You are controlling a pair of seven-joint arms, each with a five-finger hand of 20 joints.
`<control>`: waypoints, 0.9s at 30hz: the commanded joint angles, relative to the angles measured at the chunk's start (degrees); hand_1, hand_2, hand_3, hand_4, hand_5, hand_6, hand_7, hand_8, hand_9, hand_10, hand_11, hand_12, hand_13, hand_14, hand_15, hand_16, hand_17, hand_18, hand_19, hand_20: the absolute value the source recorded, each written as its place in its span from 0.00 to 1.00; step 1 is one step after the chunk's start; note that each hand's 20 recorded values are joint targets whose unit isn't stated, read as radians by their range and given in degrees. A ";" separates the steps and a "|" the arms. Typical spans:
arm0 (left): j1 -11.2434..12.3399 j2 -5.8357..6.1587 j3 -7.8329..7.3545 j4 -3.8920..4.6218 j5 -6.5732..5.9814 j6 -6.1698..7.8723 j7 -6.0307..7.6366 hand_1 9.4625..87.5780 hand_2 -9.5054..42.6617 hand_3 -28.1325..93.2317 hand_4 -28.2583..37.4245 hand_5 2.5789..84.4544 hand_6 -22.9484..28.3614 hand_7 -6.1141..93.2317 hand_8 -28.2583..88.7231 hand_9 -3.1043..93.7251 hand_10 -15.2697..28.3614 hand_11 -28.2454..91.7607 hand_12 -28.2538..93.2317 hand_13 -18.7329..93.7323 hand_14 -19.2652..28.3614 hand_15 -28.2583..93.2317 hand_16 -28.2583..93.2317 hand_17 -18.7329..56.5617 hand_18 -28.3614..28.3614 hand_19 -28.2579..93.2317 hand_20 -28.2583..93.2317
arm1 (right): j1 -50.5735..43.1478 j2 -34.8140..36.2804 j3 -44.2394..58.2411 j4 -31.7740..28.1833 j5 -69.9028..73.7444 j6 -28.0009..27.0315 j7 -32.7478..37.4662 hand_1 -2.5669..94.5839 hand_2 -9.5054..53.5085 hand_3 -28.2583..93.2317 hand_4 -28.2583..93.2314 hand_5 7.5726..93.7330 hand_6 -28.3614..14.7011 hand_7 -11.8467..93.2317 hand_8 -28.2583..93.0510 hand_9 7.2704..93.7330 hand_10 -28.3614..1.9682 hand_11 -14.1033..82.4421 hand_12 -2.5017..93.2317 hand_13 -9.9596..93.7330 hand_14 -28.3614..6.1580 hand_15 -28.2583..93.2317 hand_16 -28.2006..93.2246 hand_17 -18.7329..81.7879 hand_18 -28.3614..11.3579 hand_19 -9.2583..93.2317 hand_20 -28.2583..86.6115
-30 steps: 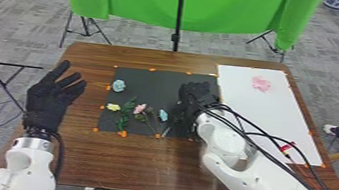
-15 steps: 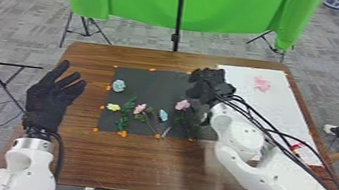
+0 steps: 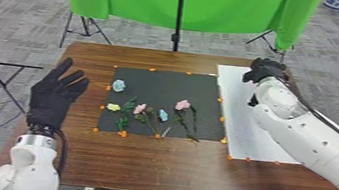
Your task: Arrange flowers
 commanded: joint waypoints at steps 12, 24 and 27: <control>-0.47 0.71 0.58 0.43 -0.65 -1.22 -0.21 0.20 0.37 0.87 0.05 0.42 0.60 0.18 0.16 0.40 0.81 0.46 0.32 0.39 0.96 0.68 0.16 0.13 0.96 0.70 0.32 | -2.01 -8.79 6.28 9.05 -2.84 -16.88 2.17 0.39 0.00 0.90 0.00 0.49 0.81 0.28 0.11 0.53 0.48 0.30 0.16 0.58 0.47 0.75 0.29 0.32 0.13 0.89 0.72; 2.15 -0.17 -0.93 -1.01 -0.42 -0.59 -0.23 0.20 0.37 0.87 0.05 0.42 0.60 0.18 0.16 0.40 0.81 0.46 0.32 0.39 0.96 0.68 0.16 0.13 0.96 0.70 0.32 | -2.92 -0.68 -2.83 0.39 -5.15 4.60 -2.30 0.63 0.00 0.78 0.00 0.92 0.73 0.31 0.24 1.00 0.80 0.28 0.39 0.86 0.79 0.74 0.43 0.53 0.19 1.00 0.71; 1.80 -0.46 -1.05 -0.74 -0.03 -1.07 -0.70 0.20 0.37 0.87 0.05 0.42 0.60 0.18 0.16 0.40 0.81 0.46 0.32 0.39 0.96 0.68 0.16 0.13 0.96 0.70 0.32 | -2.91 2.29 -5.88 -6.68 -7.75 12.16 2.98 0.63 0.00 0.79 0.00 0.93 0.72 0.31 0.24 1.00 0.80 0.30 0.38 0.87 0.78 0.74 0.43 0.54 0.19 1.00 0.72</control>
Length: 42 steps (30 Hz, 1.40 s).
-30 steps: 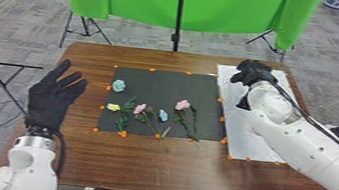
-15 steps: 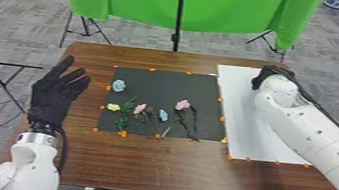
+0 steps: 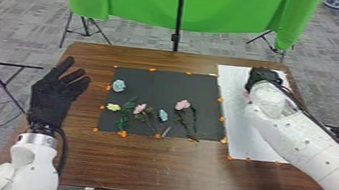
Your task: Arrange flowers
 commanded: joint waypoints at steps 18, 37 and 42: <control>1.69 -2.79 -1.46 0.13 1.75 -2.69 -2.43 0.20 0.37 0.87 0.05 0.42 0.61 0.18 0.16 0.40 0.81 0.46 0.32 0.39 0.96 0.68 0.16 0.13 0.96 0.70 0.32 | -19.84 3.18 -1.34 -32.97 -5.62 19.01 6.92 0.60 0.00 0.82 0.00 0.93 0.69 0.29 0.26 1.00 0.74 0.31 0.38 0.85 0.69 0.77 0.42 0.53 0.15 1.00 0.75; 3.01 -4.00 -1.72 -0.45 2.51 -2.94 -4.35 0.20 0.37 0.87 0.05 0.42 0.61 0.18 0.16 0.40 0.82 0.47 0.32 0.40 0.96 0.68 0.16 0.13 0.96 0.70 0.32 | -25.84 4.78 5.31 -37.38 -10.30 19.66 13.63 0.30 0.00 0.78 0.00 0.78 0.64 0.23 0.14 0.86 0.47 0.60 0.24 0.76 0.40 0.93 0.39 0.54 0.01 1.00 0.80; 3.45 -4.21 -1.84 -0.08 2.47 -3.10 -4.19 0.20 0.38 0.87 0.05 0.42 0.61 0.18 0.16 0.40 0.82 0.47 0.32 0.40 0.97 0.68 0.16 0.13 0.96 0.70 0.32 | -35.67 4.35 20.33 -44.93 12.16 27.30 4.29 0.24 0.06 0.78 0.01 0.75 0.63 0.22 0.14 0.83 0.43 0.64 0.25 0.74 0.38 0.95 0.40 0.52 0.03 1.00 0.82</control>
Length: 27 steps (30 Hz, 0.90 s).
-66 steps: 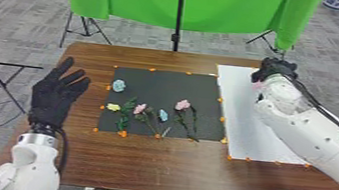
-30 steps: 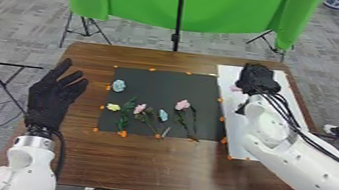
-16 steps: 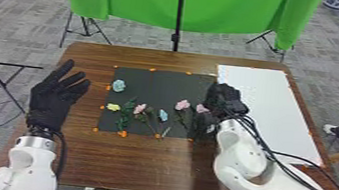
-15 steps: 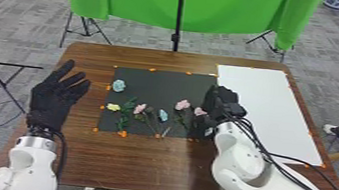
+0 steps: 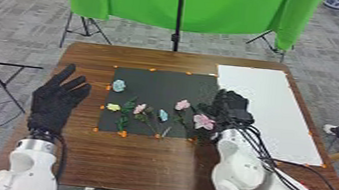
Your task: Arrange flowers
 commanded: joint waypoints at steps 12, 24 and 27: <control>-1.70 -0.09 4.07 4.78 -1.33 -3.66 5.43 0.13 0.33 0.88 0.00 0.44 0.54 0.16 0.16 0.40 0.74 0.41 0.31 0.40 0.94 0.62 0.16 0.12 0.95 0.67 0.31 | -21.25 -8.19 40.99 -7.28 82.18 -3.82 -41.78 0.20 0.20 0.85 0.00 0.53 0.67 0.24 0.13 0.52 0.36 0.29 0.16 0.43 0.19 0.53 0.31 0.22 0.12 0.66 0.55; -0.50 0.81 4.52 4.51 -1.92 -2.78 8.26 0.11 0.33 0.88 0.00 0.40 0.51 0.17 0.16 0.38 0.72 0.40 0.32 0.39 0.95 0.63 0.19 0.12 0.95 0.67 0.33 | -27.24 -10.89 44.06 -5.93 91.71 -6.48 -45.91 0.16 0.26 0.82 0.00 0.44 0.70 0.23 0.14 0.47 0.40 0.25 0.16 0.42 0.20 0.46 0.36 0.20 0.11 0.60 0.48; -0.56 0.77 4.57 4.47 -1.80 -2.57 8.16 0.11 0.33 0.88 0.00 0.40 0.51 0.17 0.16 0.38 0.73 0.40 0.32 0.40 0.96 0.66 0.18 0.13 0.96 0.68 0.34 | -27.77 -11.41 44.68 -6.00 91.20 -7.32 -45.23 0.15 0.26 0.81 0.00 0.43 0.70 0.22 0.14 0.47 0.39 0.25 0.17 0.43 0.20 0.46 0.37 0.20 0.10 0.59 0.48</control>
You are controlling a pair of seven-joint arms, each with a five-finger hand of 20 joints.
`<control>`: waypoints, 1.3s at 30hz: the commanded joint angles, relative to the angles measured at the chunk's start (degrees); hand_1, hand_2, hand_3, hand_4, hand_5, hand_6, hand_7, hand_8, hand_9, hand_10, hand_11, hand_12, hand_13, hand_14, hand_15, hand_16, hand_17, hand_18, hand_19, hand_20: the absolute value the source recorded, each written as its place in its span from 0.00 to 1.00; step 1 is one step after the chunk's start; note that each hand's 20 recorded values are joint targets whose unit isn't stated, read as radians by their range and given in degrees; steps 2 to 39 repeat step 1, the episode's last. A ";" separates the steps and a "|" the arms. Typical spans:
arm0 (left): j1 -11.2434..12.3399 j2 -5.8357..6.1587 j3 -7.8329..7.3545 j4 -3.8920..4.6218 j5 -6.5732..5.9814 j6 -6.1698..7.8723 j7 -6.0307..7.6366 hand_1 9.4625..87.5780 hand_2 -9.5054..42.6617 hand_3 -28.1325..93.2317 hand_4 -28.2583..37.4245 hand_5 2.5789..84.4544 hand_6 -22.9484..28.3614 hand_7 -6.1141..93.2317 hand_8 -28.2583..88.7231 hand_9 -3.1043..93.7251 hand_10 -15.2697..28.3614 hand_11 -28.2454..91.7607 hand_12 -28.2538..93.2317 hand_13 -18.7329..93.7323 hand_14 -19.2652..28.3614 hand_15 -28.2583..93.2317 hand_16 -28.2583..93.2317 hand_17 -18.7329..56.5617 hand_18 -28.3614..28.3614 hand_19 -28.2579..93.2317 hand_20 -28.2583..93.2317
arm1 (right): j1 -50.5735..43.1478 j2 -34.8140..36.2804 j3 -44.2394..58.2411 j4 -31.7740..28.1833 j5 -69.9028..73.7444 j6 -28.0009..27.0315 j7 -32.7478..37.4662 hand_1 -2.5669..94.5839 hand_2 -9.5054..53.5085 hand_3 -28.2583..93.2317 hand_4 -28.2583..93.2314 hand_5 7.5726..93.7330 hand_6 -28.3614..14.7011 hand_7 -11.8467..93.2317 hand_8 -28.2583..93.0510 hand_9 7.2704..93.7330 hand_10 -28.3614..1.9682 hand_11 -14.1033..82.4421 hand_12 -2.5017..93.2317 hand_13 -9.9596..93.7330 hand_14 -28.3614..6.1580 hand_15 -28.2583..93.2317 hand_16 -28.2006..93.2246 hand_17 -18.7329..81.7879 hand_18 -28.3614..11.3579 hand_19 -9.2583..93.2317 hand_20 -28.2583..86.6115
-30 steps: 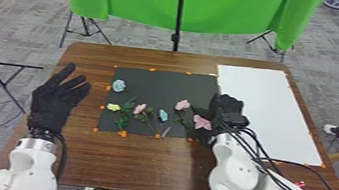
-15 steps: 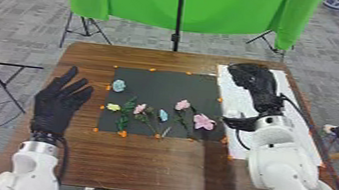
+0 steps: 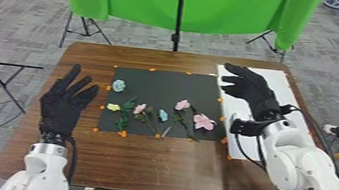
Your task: Arrange flowers
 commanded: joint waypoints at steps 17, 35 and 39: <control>1.77 -0.29 -0.81 -0.66 0.11 0.24 -0.57 0.12 0.33 0.88 0.00 0.40 0.51 0.17 0.15 0.39 0.73 0.40 0.32 0.40 0.96 0.66 0.18 0.13 0.96 0.68 0.35 | -3.44 -2.23 1.25 -0.47 17.80 -0.78 0.36 0.15 0.27 0.81 0.00 0.43 0.70 0.22 0.14 0.51 0.36 0.28 0.18 0.44 0.20 0.48 0.37 0.20 0.11 0.59 0.48; 1.77 -0.29 -0.81 -0.66 0.11 0.24 -0.57 0.12 0.33 0.88 0.00 0.40 0.51 0.17 0.15 0.39 0.73 0.40 0.32 0.40 0.96 0.66 0.18 0.13 0.96 0.68 0.35 | -3.44 -2.23 1.25 -0.47 17.80 -0.78 0.36 0.15 0.27 0.81 0.00 0.43 0.70 0.22 0.14 0.51 0.36 0.28 0.18 0.44 0.20 0.48 0.37 0.20 0.11 0.59 0.48; 1.77 -0.29 -0.81 -0.66 0.11 0.24 -0.57 0.12 0.33 0.88 0.00 0.40 0.51 0.17 0.15 0.39 0.73 0.40 0.32 0.40 0.96 0.66 0.18 0.13 0.96 0.68 0.35 | -3.44 -2.23 1.25 -0.47 17.80 -0.78 0.36 0.15 0.27 0.81 0.00 0.43 0.70 0.22 0.14 0.51 0.36 0.28 0.18 0.44 0.20 0.48 0.37 0.20 0.11 0.59 0.48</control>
